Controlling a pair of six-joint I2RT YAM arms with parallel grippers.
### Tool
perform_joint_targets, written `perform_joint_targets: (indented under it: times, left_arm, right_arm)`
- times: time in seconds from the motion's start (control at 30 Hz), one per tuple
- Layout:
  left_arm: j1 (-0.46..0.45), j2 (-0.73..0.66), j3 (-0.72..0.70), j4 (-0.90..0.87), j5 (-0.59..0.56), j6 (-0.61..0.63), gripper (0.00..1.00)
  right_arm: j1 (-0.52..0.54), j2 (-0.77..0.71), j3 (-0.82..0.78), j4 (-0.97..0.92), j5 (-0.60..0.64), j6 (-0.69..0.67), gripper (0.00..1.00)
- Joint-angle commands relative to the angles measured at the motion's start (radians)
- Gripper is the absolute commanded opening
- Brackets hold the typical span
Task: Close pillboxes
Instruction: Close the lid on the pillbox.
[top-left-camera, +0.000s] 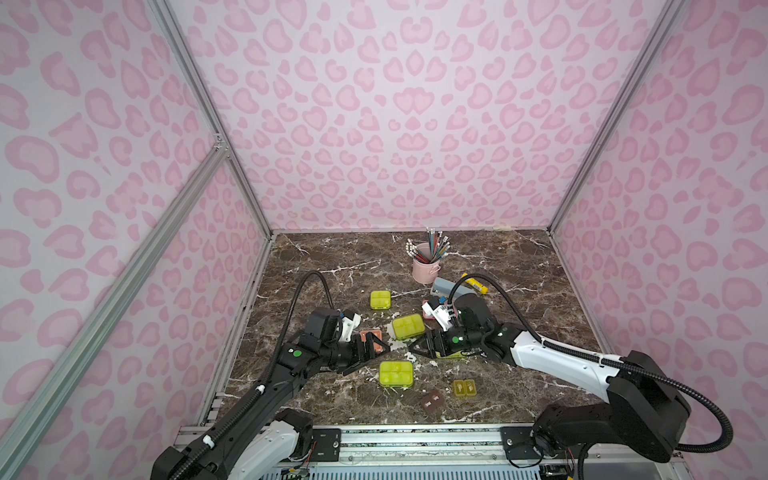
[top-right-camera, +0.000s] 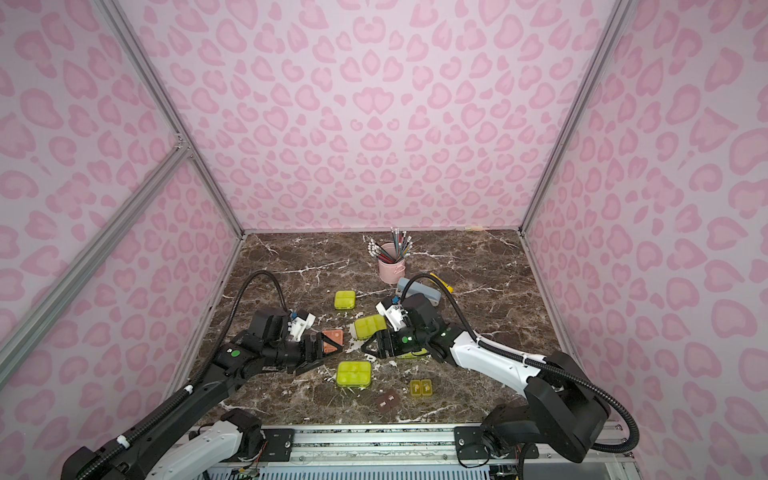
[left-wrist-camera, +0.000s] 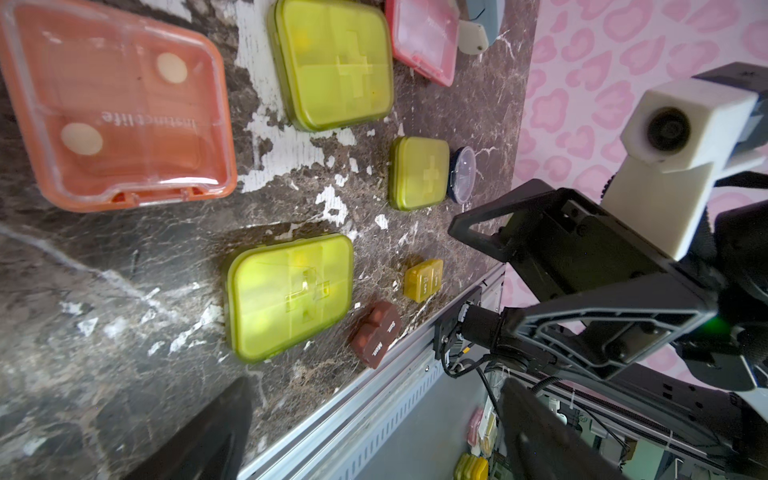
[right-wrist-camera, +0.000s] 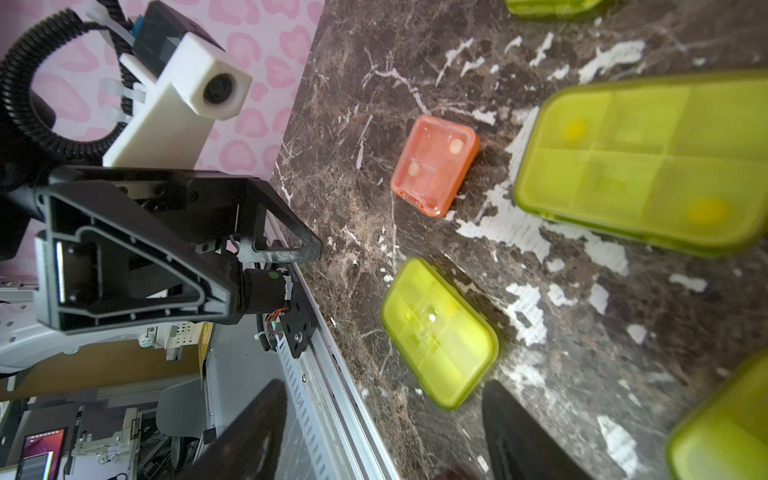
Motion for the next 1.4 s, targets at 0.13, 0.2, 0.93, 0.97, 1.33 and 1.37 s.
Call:
perform_joint_targets:
  times: [0.13,0.2,0.93,0.97,1.33,1.37]
  left_arm:
    - [0.001,0.036,-0.082,0.144,0.040,-0.024,0.94]
    - [0.001,0.045,-0.108,0.171,0.040,-0.035,0.94]
    - [-0.010,0.277,-0.149,0.378,0.038,-0.025,0.91]
    - [-0.014,0.291,-0.147,0.393,0.040,-0.024,0.90]
    - [-0.065,0.401,-0.139,0.490,0.034,-0.027,0.84]
    - [-0.068,0.407,-0.140,0.495,0.034,-0.029,0.84]
  right_arm:
    - [0.027,0.012,-0.095,0.136,0.014,0.085,0.75]
    - [0.048,0.031,-0.103,0.163,0.021,0.099,0.75]
    - [0.129,0.215,-0.136,0.335,0.025,0.153,0.75]
    - [0.129,0.218,-0.137,0.338,0.026,0.154,0.74]
    - [0.129,0.280,-0.134,0.386,0.012,0.164,0.74]
    - [0.129,0.285,-0.134,0.394,0.009,0.168,0.74]
